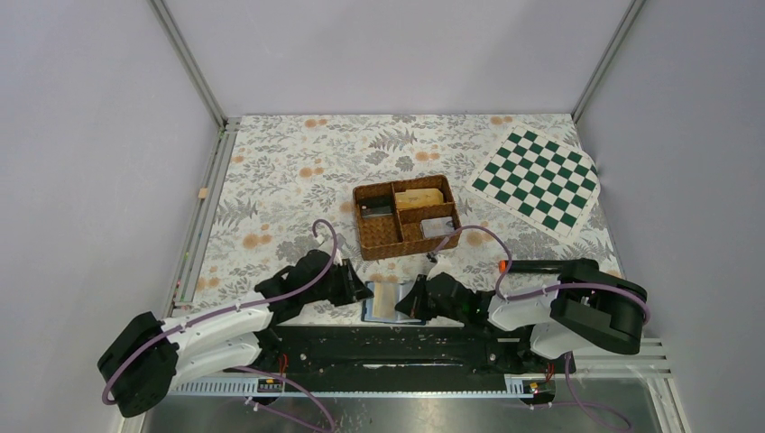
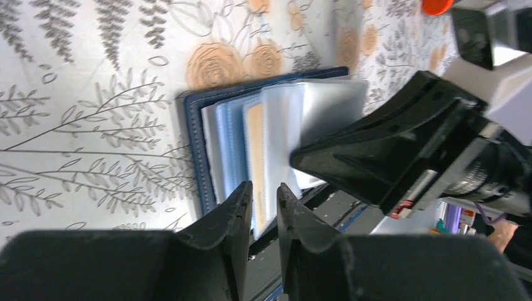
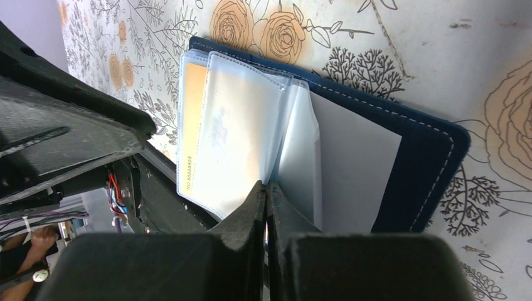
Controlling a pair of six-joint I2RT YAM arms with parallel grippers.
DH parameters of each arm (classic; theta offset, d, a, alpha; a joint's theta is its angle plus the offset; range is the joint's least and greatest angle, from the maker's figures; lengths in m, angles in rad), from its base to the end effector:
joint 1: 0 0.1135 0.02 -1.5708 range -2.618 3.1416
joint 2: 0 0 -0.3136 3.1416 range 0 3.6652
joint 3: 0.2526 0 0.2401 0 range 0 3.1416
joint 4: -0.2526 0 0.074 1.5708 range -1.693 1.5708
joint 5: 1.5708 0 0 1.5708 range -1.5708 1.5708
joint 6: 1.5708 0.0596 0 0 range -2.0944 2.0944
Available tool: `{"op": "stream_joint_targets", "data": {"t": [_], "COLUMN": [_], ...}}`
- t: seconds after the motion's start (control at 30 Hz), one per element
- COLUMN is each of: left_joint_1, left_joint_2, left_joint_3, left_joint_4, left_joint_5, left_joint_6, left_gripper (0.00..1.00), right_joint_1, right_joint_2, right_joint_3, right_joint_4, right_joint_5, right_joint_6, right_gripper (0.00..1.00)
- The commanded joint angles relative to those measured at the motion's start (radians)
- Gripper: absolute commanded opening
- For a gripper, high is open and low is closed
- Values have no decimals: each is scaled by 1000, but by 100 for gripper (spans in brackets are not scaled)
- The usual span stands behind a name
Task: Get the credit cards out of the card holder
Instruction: Remove the credit card from the card holder.
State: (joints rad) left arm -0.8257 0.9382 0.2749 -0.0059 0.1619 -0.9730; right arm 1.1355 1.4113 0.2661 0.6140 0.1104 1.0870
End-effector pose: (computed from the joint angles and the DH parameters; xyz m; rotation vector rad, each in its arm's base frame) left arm 0.1007 -0.1233 0.1882 -0.0857 2.4907 -1.0694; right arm 0.1053 0.2110 0.1687 0.0173 2.3450 1.1448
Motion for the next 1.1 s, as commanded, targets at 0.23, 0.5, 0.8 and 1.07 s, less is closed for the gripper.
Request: {"op": "stream_joint_targets", "data": {"t": [0.23, 0.5, 0.8, 1.07], "left_joint_1": [-7, -10, -17, -40], "left_joint_2": [106, 193, 247, 269], "left_joint_3": [32, 34, 16, 11], "left_joint_4": [274, 294, 337, 317], "left_joint_5": [93, 56, 43, 1], "left_joint_6": [-37, -15, 11, 19], "left_gripper": [10, 18, 26, 31], "right_joint_1": [-16, -21, -22, -22], "right_joint_2": [12, -2, 0, 2], "right_joint_3": [-53, -61, -53, -51], "right_joint_4": [39, 31, 30, 31], "right_joint_5": [-7, -8, -13, -14], "right_joint_6": [4, 1, 2, 4], "right_gripper": [2, 2, 2, 1]}}
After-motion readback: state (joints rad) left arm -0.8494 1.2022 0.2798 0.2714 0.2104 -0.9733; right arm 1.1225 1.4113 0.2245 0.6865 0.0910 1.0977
